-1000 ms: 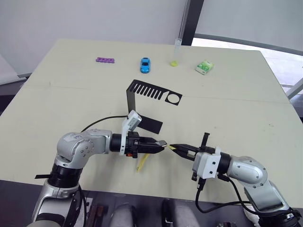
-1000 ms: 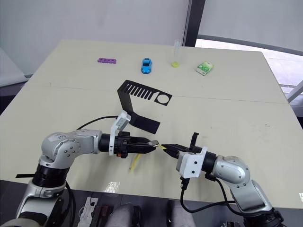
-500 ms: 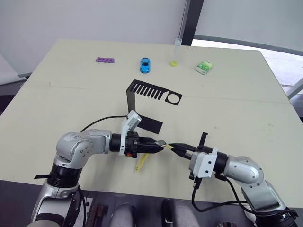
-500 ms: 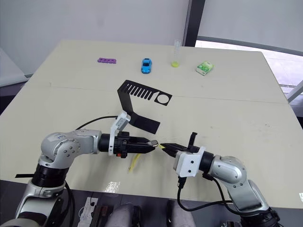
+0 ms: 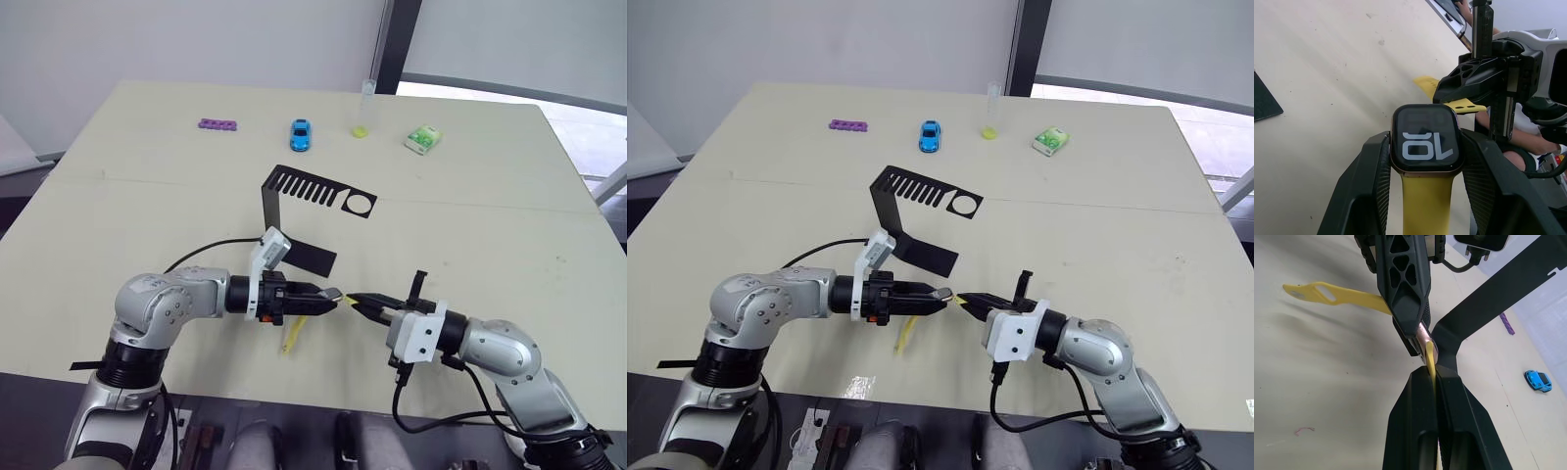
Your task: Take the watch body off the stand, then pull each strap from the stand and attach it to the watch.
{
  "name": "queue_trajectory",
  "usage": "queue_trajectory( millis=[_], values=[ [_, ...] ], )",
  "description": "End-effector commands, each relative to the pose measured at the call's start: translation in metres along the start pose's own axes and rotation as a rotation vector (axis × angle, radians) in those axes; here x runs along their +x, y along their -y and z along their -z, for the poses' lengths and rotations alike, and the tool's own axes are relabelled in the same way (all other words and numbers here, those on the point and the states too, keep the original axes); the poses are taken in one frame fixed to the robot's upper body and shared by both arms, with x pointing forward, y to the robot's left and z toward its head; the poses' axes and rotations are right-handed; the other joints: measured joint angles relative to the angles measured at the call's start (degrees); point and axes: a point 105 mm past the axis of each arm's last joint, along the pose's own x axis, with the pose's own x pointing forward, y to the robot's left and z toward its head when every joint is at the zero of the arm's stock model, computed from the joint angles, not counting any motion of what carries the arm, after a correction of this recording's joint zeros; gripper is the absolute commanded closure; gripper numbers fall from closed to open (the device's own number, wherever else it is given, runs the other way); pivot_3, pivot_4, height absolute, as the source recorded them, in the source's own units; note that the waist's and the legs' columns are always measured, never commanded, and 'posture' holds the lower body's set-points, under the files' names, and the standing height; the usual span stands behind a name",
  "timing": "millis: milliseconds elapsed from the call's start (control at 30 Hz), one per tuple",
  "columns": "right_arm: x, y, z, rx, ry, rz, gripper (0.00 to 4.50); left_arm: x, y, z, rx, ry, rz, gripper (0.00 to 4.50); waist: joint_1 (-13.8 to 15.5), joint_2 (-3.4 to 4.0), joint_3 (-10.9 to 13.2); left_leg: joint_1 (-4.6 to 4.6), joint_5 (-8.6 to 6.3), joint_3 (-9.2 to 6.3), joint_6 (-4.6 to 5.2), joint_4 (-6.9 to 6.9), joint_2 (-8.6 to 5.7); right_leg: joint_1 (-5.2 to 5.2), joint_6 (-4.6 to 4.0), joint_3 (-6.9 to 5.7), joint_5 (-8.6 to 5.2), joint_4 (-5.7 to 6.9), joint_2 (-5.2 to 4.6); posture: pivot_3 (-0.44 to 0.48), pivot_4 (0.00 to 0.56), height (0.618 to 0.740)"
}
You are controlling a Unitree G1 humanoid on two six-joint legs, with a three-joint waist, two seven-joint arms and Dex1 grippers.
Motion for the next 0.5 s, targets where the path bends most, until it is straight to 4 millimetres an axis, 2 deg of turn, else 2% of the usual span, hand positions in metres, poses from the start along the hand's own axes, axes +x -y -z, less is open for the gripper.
queue_trajectory(
  millis=[33,500],
  values=[
    [0.0061,0.0059,-0.0147,-0.028,0.064,0.029,4.50,0.0101,0.0169,0.0011,0.039,-0.019,0.080,2.90,0.01,0.00,0.00,0.00,0.00,0.00,0.00,0.00,0.00,0.00,0.00,0.00,0.00,0.00,0.00,0.000,0.150,0.740],
    [0.0102,0.0065,-0.0123,-0.020,0.041,0.033,4.50,0.0114,0.0169,0.0016,0.044,-0.024,0.080,2.90,-0.01,0.00,0.00,0.00,0.00,0.00,0.00,0.00,0.00,-0.01,0.00,0.00,0.00,0.01,0.00,0.000,0.150,0.740]
  ],
)
